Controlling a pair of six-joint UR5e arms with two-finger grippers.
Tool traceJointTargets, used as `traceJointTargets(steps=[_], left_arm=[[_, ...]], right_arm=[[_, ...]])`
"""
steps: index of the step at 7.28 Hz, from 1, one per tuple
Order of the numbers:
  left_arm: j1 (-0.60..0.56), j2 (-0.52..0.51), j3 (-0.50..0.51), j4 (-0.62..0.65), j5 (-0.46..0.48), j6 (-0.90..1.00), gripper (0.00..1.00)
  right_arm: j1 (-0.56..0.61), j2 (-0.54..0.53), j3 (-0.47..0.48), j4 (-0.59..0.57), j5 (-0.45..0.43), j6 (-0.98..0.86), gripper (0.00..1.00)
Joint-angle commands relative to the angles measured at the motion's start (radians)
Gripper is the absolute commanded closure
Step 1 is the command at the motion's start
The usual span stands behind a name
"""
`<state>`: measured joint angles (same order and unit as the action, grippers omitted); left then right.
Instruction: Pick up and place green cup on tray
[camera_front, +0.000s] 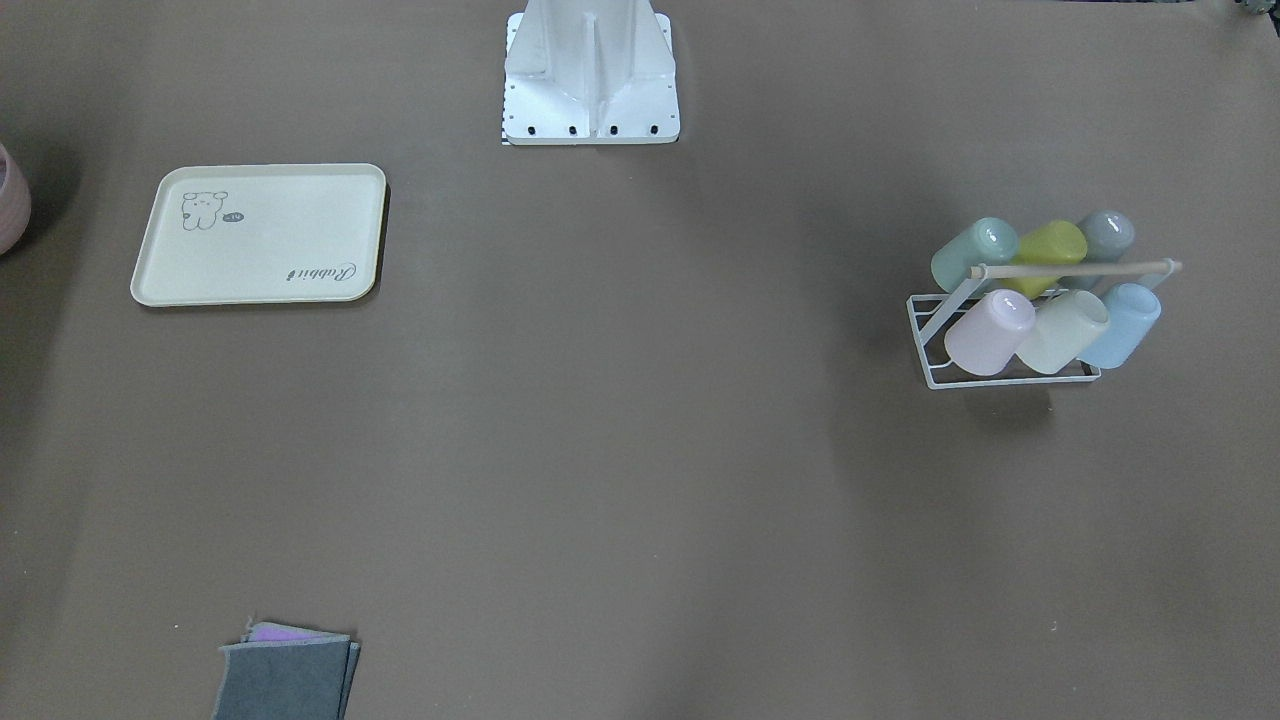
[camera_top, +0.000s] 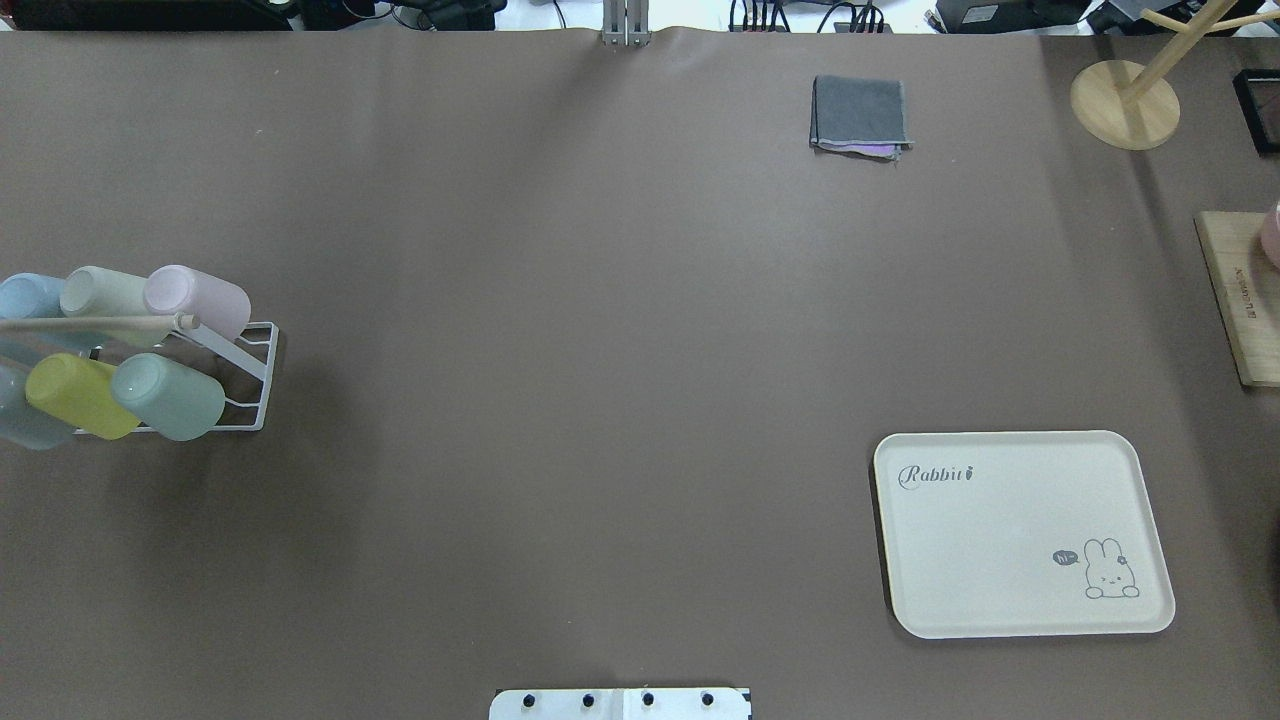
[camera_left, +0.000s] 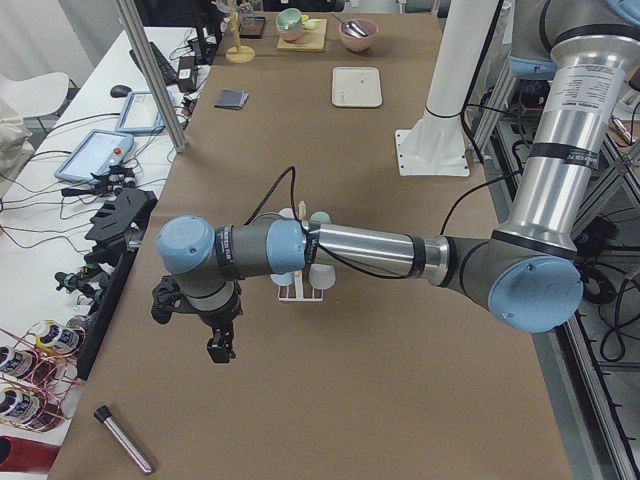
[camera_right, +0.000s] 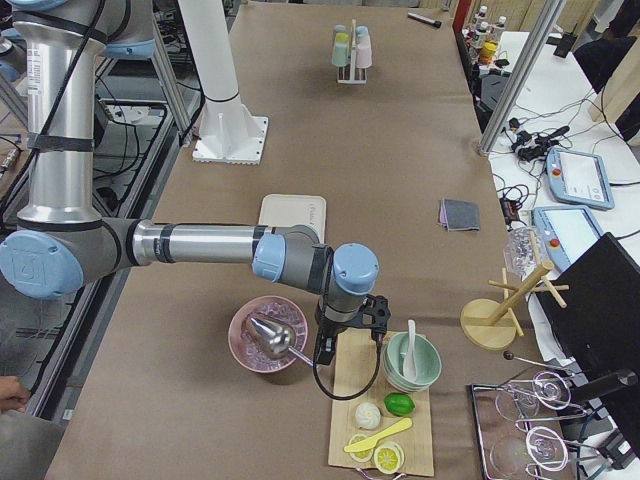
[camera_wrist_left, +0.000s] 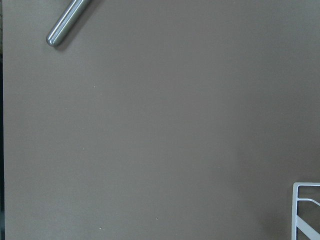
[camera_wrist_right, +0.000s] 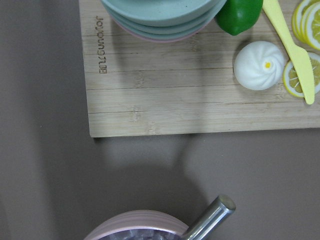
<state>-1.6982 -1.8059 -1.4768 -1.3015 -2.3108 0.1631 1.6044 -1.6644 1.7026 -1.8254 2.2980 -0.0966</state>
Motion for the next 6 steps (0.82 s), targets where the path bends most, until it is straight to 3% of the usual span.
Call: traceJointTargets(steps=[1,6], left_arm=[[0.0,0.006,-0.007,0.001,-0.001,-0.004,0.02],[0.0,-0.006,-0.002,-0.001,0.004,-0.005,0.02]], right_arm=[[0.0,0.0,0.0,0.002,0.001,-0.012,0.0],[-0.012,0.008,0.043,0.002,0.005,0.035,0.0]])
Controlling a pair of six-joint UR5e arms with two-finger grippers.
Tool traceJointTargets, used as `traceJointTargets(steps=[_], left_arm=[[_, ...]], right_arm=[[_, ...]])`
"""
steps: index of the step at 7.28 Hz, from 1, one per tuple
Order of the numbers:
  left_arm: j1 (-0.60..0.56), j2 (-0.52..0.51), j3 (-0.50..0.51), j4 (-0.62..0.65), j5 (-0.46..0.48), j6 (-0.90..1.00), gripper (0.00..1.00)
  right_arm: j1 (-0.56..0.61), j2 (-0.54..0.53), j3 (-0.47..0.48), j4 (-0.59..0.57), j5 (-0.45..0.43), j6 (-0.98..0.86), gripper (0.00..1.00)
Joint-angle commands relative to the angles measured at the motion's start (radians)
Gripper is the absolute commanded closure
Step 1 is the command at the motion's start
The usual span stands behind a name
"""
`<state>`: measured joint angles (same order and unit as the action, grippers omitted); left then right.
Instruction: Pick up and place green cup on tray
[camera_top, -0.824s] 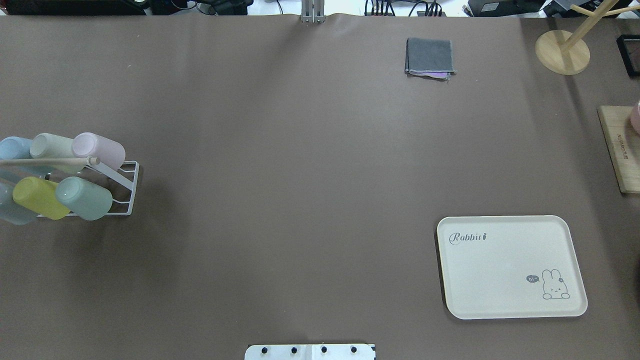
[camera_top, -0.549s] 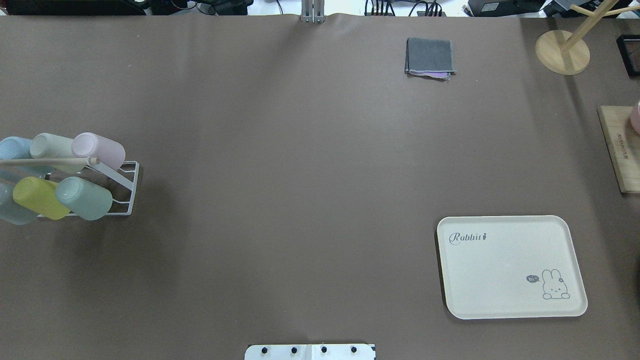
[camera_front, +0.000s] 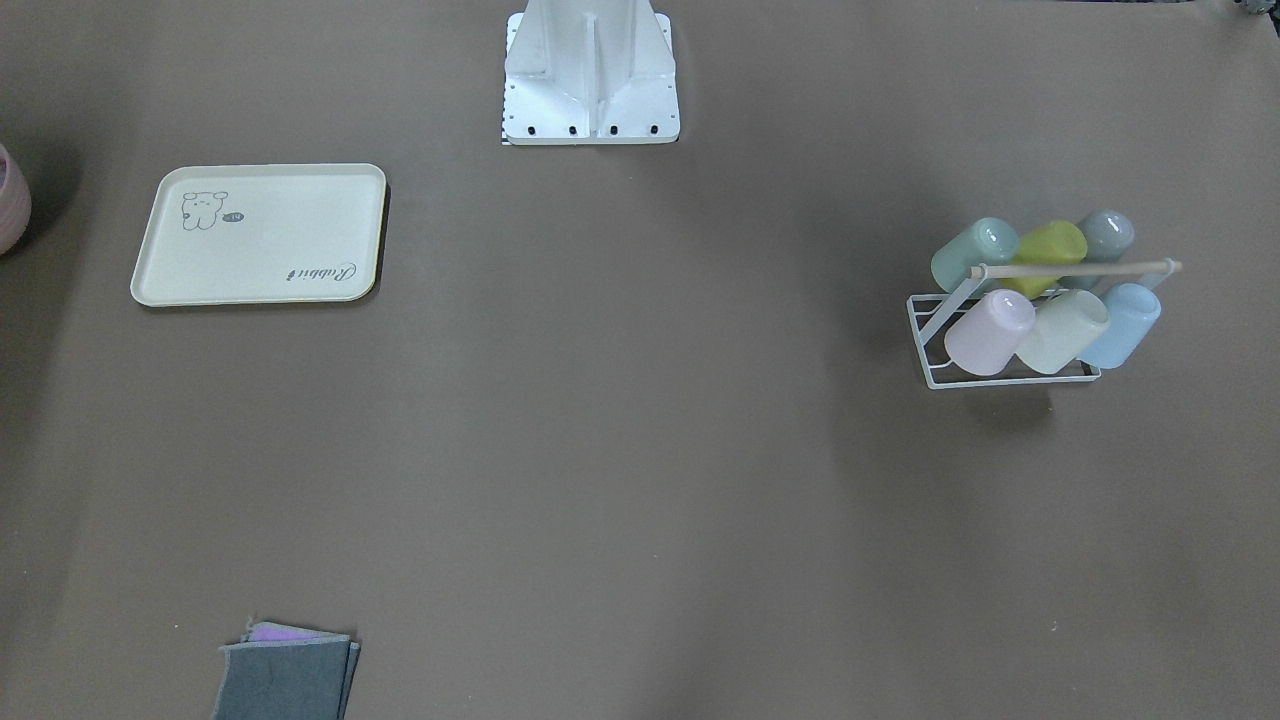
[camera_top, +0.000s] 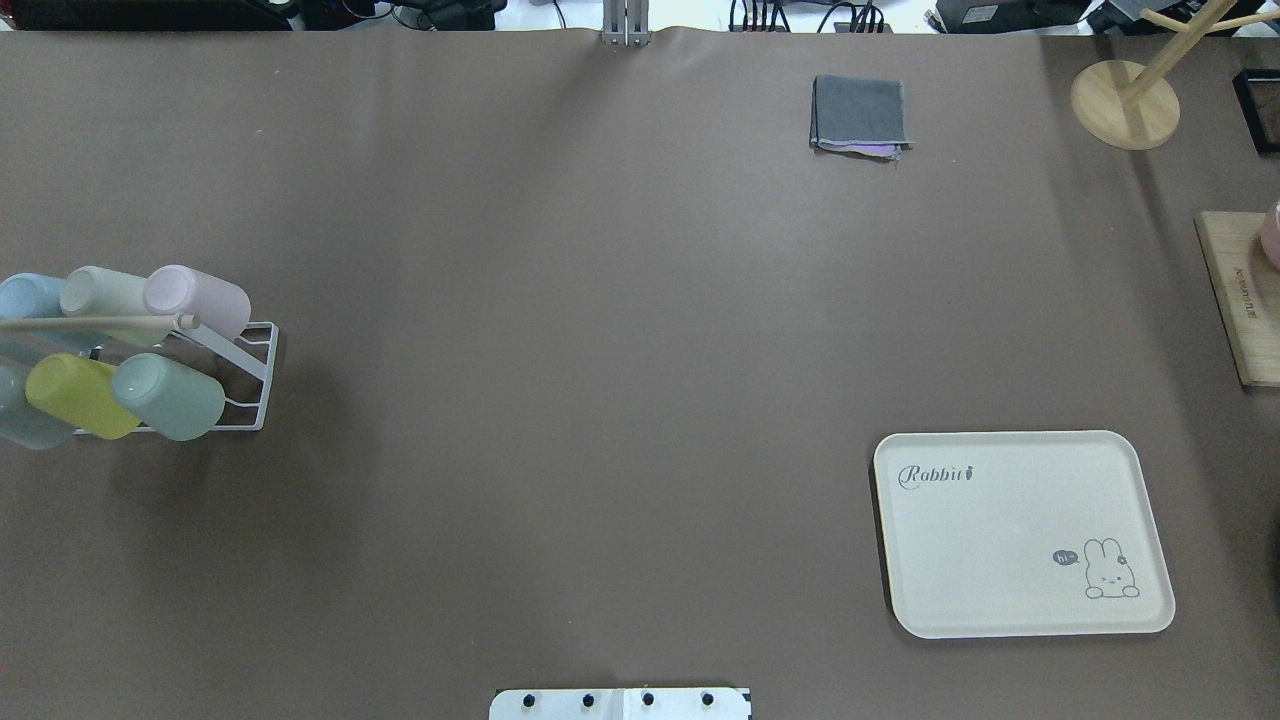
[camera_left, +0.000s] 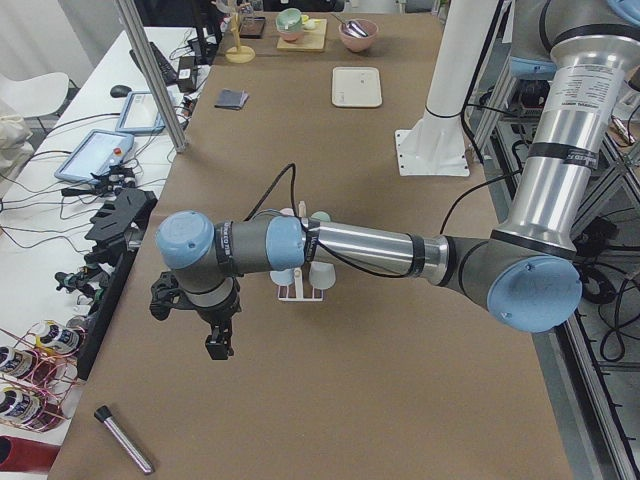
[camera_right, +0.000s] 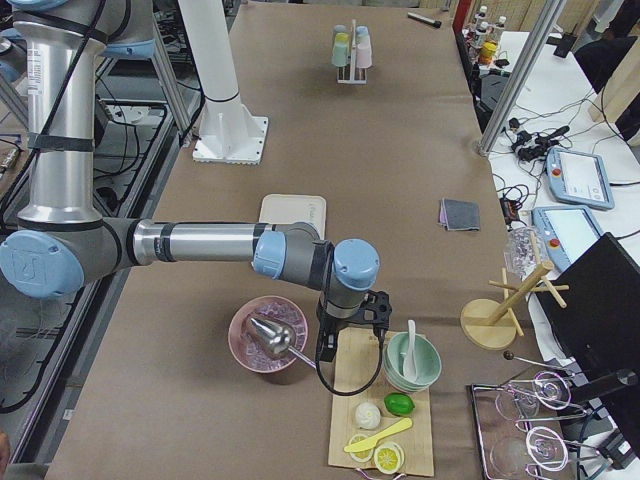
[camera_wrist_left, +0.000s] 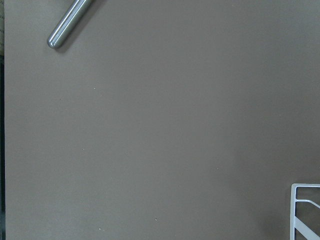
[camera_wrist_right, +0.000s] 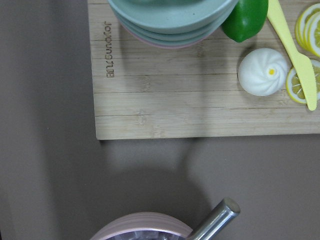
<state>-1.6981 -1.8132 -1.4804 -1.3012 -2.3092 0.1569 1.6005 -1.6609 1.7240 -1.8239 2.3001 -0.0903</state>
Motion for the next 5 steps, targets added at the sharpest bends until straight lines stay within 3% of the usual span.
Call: traceJointTargets(steps=[1,3,5], left_arm=[[0.0,0.003,-0.001,-0.001,0.002,0.003,0.02],[-0.003,0.037,-0.113,0.005,-0.002,-0.005,0.02],[0.003,0.1,-0.294,0.003,0.004,-0.164,0.02]], right_arm=[[-0.034,0.001,0.046,0.0,0.008,0.087,0.0],[-0.091,-0.002,0.081,0.0,0.062,0.125,0.0],[-0.216,-0.002,0.173,0.002,0.09,0.342,0.0]])
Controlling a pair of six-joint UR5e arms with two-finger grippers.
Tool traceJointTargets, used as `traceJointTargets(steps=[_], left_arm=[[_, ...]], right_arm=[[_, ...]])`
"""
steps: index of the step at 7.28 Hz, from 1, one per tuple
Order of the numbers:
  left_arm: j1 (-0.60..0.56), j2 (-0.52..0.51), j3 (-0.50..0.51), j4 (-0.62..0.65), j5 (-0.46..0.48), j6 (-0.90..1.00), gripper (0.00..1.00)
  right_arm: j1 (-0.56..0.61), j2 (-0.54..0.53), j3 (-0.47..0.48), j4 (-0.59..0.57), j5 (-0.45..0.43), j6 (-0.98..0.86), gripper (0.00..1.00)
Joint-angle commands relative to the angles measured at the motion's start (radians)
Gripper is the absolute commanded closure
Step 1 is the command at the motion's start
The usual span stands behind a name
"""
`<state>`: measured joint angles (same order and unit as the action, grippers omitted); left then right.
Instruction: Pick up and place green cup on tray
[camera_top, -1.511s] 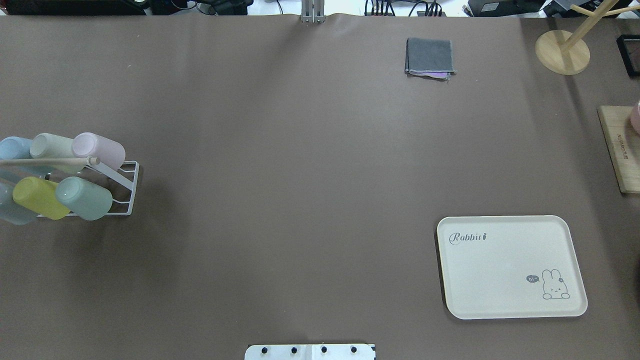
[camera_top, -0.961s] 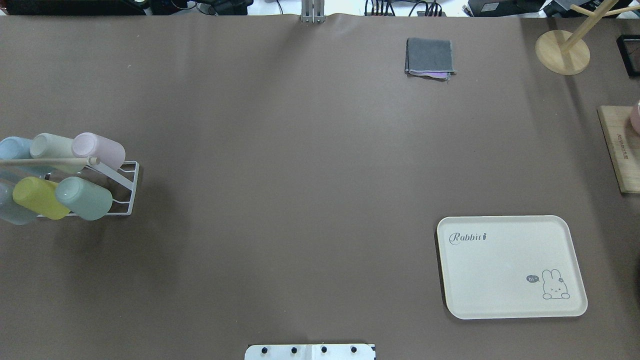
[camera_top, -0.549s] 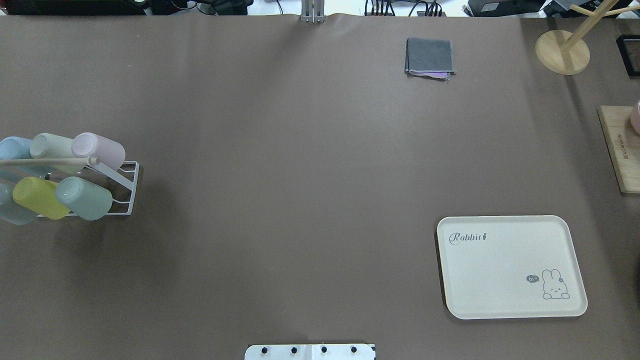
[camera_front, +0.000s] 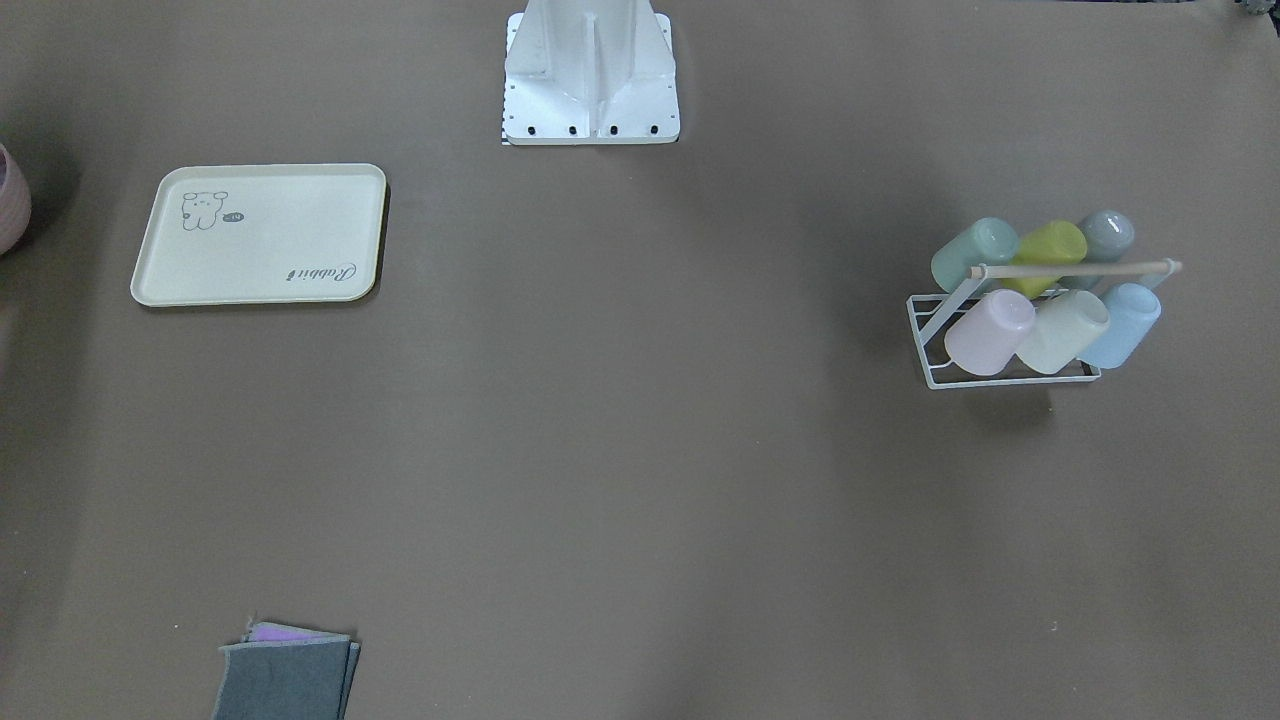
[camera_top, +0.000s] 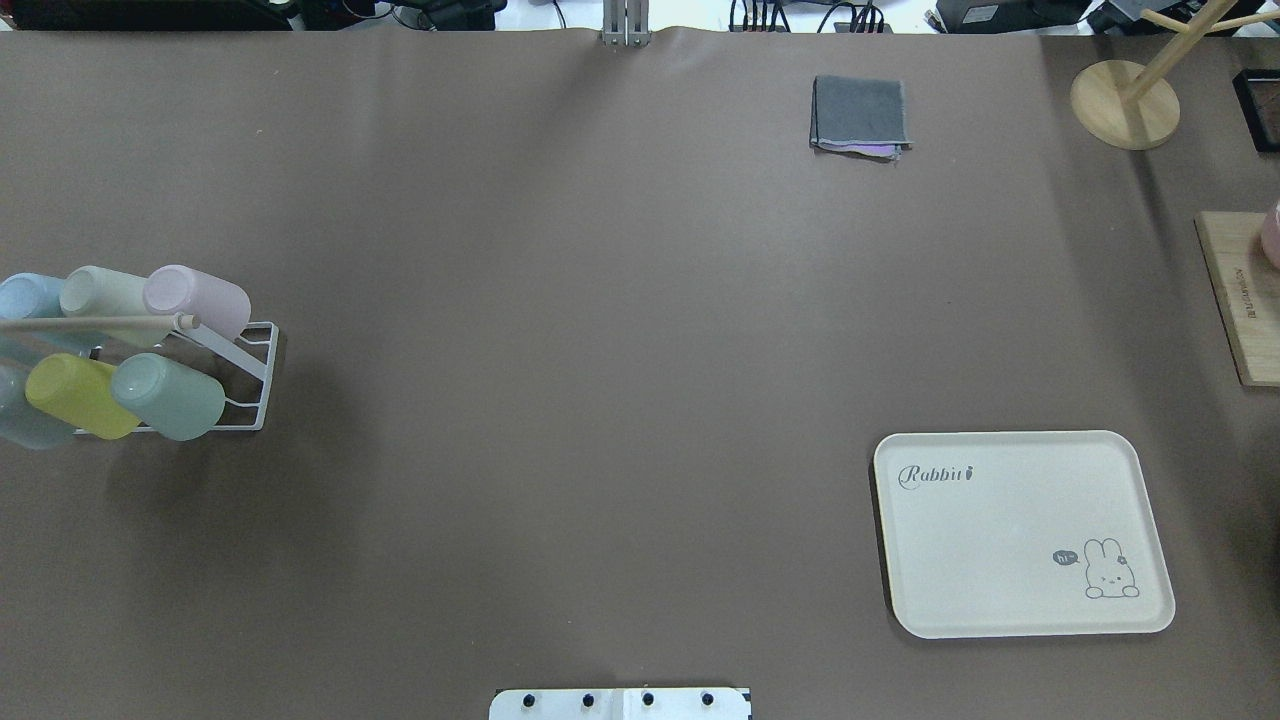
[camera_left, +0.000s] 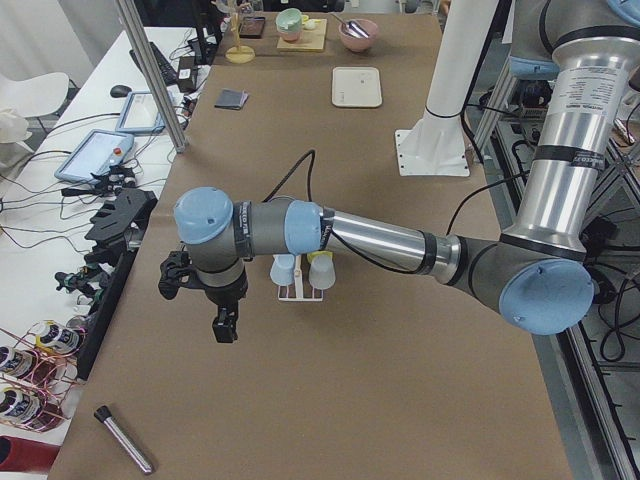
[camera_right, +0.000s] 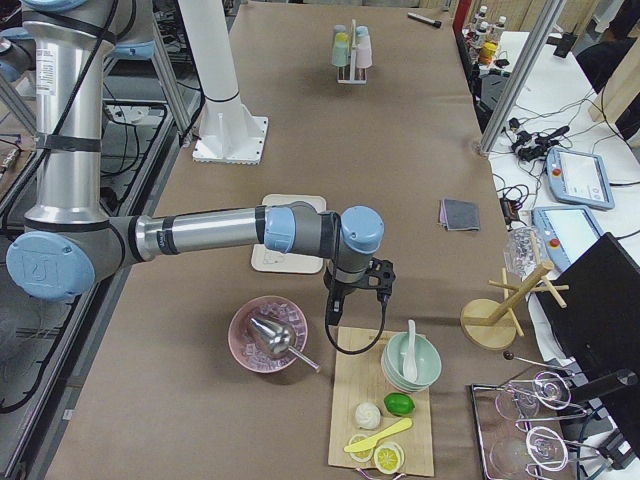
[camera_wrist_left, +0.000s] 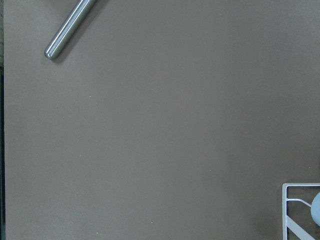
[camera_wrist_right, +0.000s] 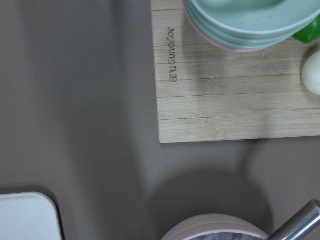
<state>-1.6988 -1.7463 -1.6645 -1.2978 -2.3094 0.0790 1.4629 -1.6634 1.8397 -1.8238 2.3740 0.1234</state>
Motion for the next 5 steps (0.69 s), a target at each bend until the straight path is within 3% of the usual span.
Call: traceJointTargets(steps=[1,2,5], left_arm=[[0.011,0.031,-0.127,0.0,-0.004,-0.091,0.02],[0.084,0.025,-0.162,0.002,-0.004,-0.097,0.02],[0.295,0.022,-0.308,-0.002,0.004,-0.414,0.02]], right_arm=[[-0.111,0.001,0.064,0.018,0.016,0.142,0.0],[-0.146,-0.001,0.064,0.044,0.016,0.15,0.0],[-0.272,-0.009,0.055,0.158,0.004,0.24,0.0]])
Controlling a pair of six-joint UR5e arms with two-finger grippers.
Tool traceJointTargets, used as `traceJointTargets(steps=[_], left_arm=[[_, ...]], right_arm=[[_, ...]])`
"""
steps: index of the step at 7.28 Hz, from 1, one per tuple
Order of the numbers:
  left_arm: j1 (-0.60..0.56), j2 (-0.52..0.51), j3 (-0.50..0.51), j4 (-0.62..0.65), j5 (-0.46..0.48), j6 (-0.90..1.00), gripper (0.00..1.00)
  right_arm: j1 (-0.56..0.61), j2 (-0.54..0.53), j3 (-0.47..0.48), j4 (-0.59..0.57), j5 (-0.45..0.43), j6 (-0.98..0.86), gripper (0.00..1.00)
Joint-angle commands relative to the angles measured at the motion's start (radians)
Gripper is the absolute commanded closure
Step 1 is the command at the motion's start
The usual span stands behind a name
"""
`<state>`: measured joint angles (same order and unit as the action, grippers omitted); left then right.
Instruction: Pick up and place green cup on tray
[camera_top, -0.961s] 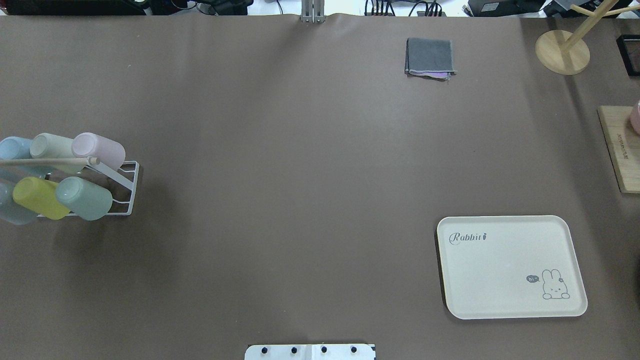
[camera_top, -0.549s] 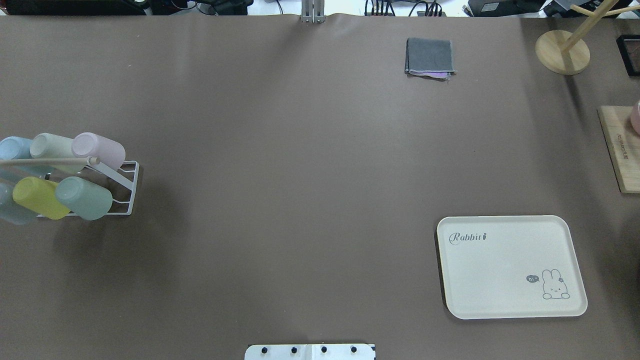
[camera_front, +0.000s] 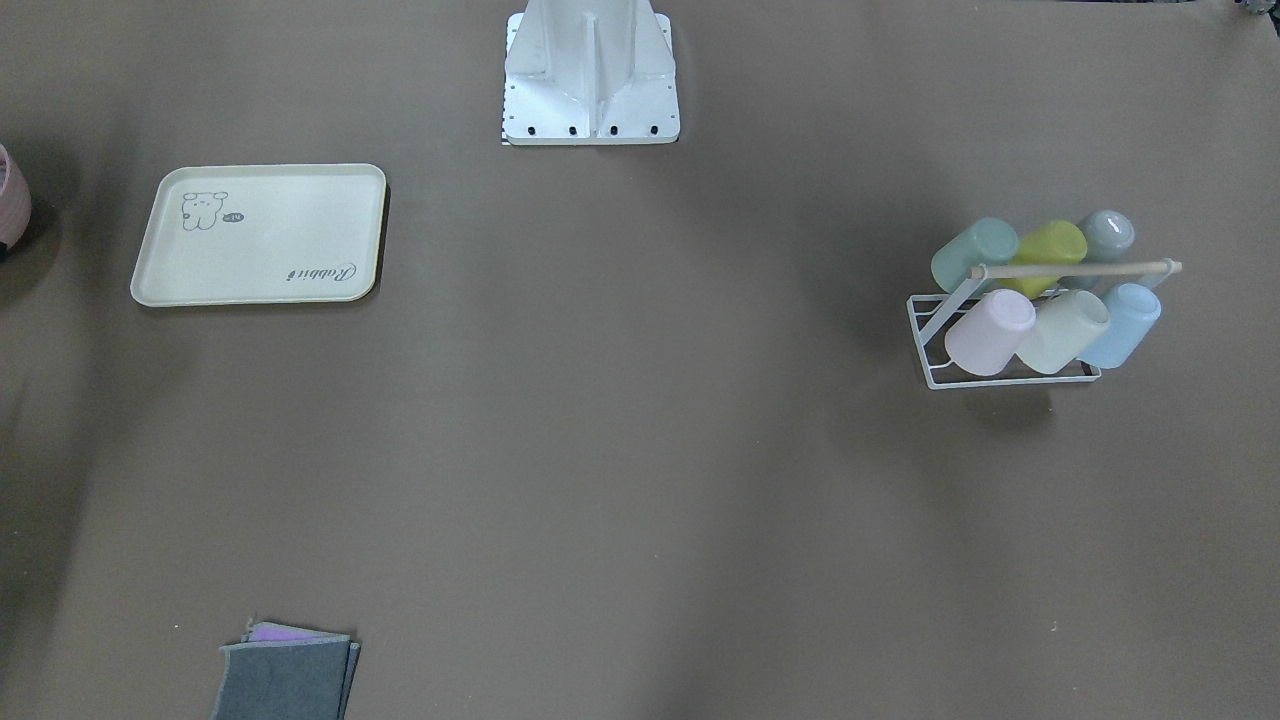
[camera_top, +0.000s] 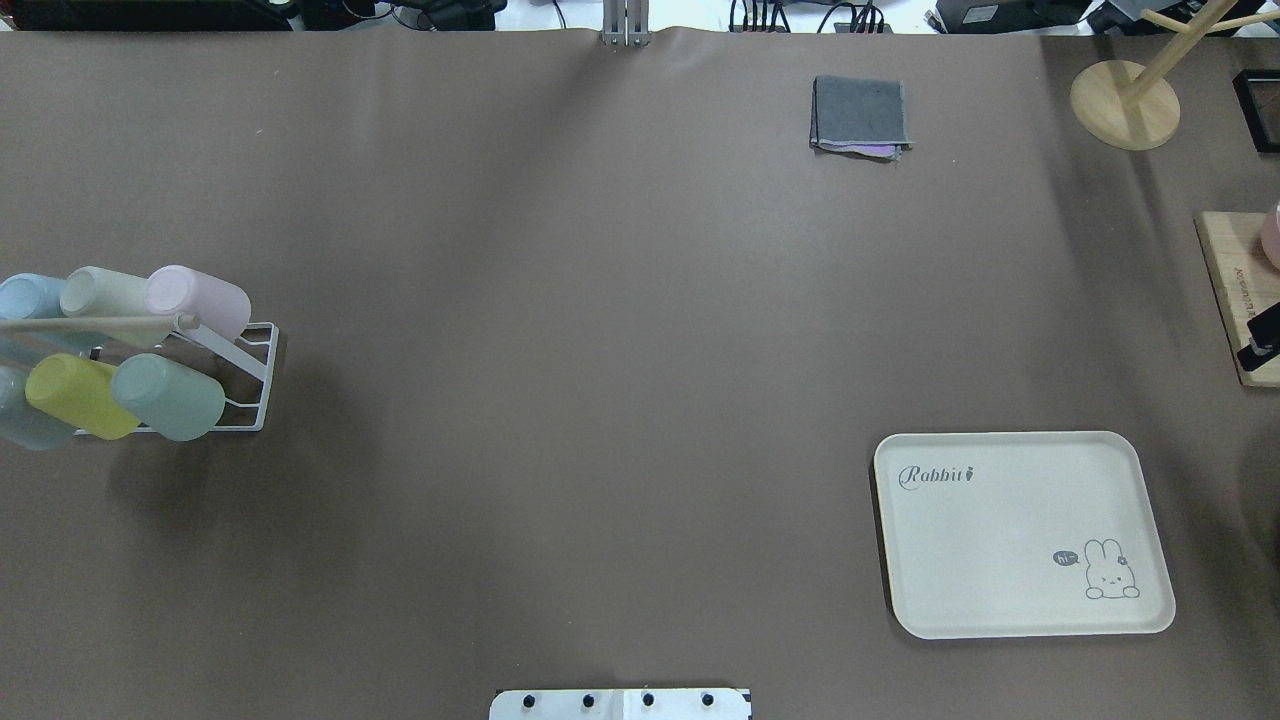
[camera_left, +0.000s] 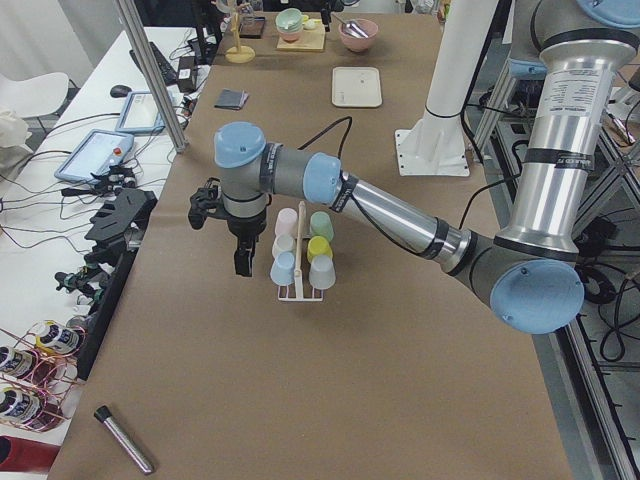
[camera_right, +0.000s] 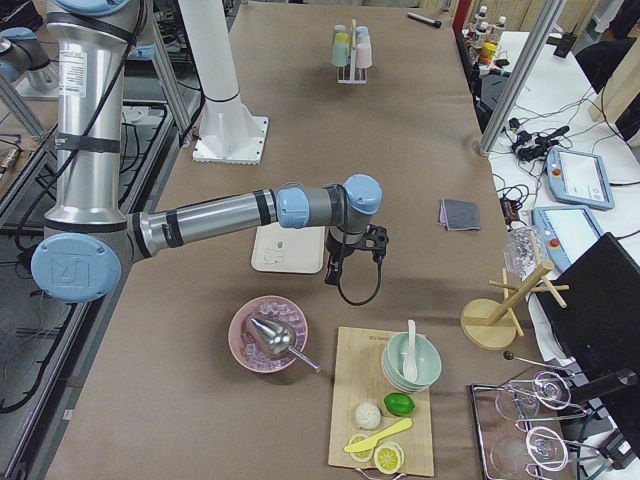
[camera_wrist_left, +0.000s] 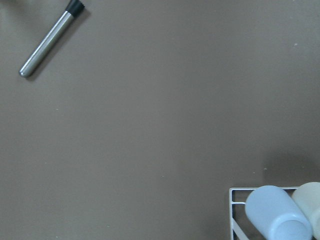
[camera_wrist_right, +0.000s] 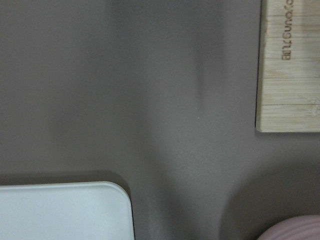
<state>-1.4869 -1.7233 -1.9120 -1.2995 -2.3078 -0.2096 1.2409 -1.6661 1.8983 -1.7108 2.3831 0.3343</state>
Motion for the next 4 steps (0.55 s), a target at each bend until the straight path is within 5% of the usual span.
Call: traceJointTargets(steps=[1,4], left_arm=[[0.14,-0.005,-0.091,-0.001,0.004,-0.214,0.02],[0.226,-0.015,-0.15,-0.003,0.007,-0.339,0.02]], right_arm=[[-0.093,-0.009,-0.008,0.087,-0.039,0.029,0.0],[-0.217,-0.059,-0.011,0.244,-0.082,0.09,0.0]])
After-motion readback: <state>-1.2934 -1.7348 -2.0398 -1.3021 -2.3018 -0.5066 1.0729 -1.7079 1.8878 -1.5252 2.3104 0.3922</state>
